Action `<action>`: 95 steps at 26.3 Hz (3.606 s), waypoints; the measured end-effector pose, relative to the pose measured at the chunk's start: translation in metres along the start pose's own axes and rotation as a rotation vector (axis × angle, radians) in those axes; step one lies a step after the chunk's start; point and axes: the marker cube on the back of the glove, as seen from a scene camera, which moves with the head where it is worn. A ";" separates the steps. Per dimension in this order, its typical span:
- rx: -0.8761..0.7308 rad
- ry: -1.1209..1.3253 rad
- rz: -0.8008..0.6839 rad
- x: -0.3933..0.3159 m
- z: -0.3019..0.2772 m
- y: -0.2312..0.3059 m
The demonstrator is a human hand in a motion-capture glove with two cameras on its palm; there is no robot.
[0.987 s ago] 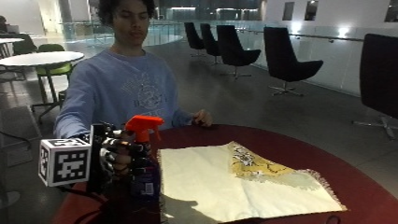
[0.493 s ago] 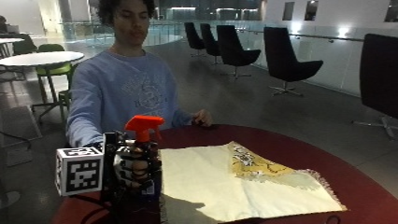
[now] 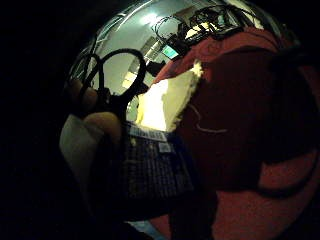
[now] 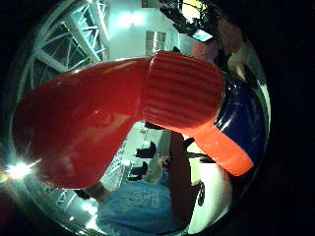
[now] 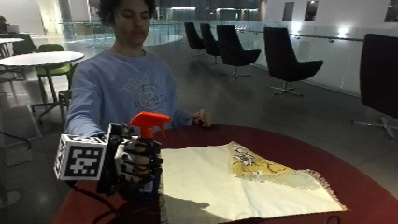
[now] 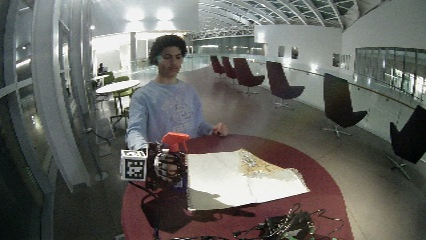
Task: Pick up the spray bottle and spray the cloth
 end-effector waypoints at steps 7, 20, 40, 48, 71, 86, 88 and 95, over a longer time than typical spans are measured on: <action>-0.161 0.142 0.043 -0.037 -0.005 -0.014; -0.404 0.454 0.077 -0.068 0.032 -0.041; -0.454 0.502 0.180 -0.064 0.050 -0.050; -0.464 0.517 0.213 -0.062 0.048 -0.049; -0.460 0.551 0.257 -0.053 0.032 -0.043; -0.452 0.537 0.263 -0.052 0.028 -0.042; -0.453 0.534 0.264 -0.053 0.028 -0.042; -0.458 0.432 0.202 -0.069 0.046 -0.038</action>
